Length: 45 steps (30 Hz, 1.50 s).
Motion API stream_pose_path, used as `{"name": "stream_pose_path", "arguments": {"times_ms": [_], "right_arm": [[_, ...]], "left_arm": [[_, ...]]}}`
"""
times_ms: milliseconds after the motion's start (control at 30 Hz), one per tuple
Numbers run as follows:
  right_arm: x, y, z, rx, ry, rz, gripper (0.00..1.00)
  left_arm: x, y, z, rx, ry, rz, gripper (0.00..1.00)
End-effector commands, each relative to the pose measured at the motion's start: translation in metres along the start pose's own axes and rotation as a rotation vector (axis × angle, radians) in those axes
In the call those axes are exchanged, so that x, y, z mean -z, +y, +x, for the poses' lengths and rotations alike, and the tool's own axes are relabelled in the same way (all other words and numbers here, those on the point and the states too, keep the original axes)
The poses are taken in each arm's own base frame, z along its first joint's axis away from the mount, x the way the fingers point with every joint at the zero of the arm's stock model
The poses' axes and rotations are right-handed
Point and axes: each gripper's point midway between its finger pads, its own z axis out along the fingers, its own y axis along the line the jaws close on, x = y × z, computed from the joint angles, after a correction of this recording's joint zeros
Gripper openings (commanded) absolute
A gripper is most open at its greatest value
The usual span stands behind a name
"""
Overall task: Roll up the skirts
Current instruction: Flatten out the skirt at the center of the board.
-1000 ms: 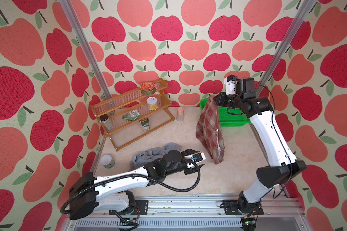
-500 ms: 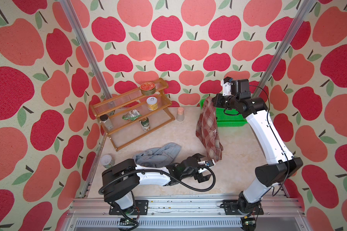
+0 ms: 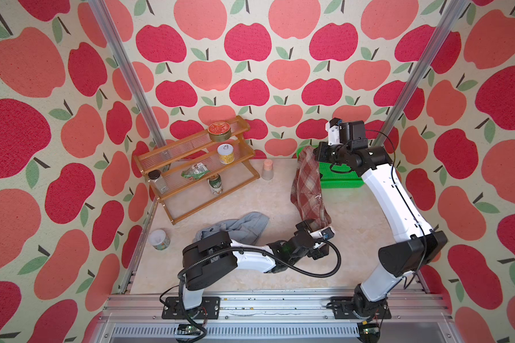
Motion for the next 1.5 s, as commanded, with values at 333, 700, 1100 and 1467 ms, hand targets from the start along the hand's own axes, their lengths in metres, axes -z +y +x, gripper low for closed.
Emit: {"name": "stream_pose_path", "arguments": {"times_ms": [333, 700, 1100, 1467], "right_arm": [[0.036, -0.019, -0.018, -0.033, -0.100, -0.019, 0.00], [0.126, -0.051, -0.034, -0.025, -0.206, 0.060, 0.00], [0.099, 0.011, -0.054, -0.026, -0.210, -0.334, 0.00], [0.093, 0.122, -0.162, 0.003, -0.327, -0.820, 0.00]], "left_arm": [[0.011, 0.034, 0.001, -0.046, 0.083, -0.161, 0.03], [0.121, 0.137, -0.097, -0.069, -0.096, -0.264, 0.00], [0.247, 0.312, -0.095, 0.410, -0.182, -0.371, 0.00], [0.317, 0.355, -0.196, 0.190, -0.288, -0.357, 0.00]]}}
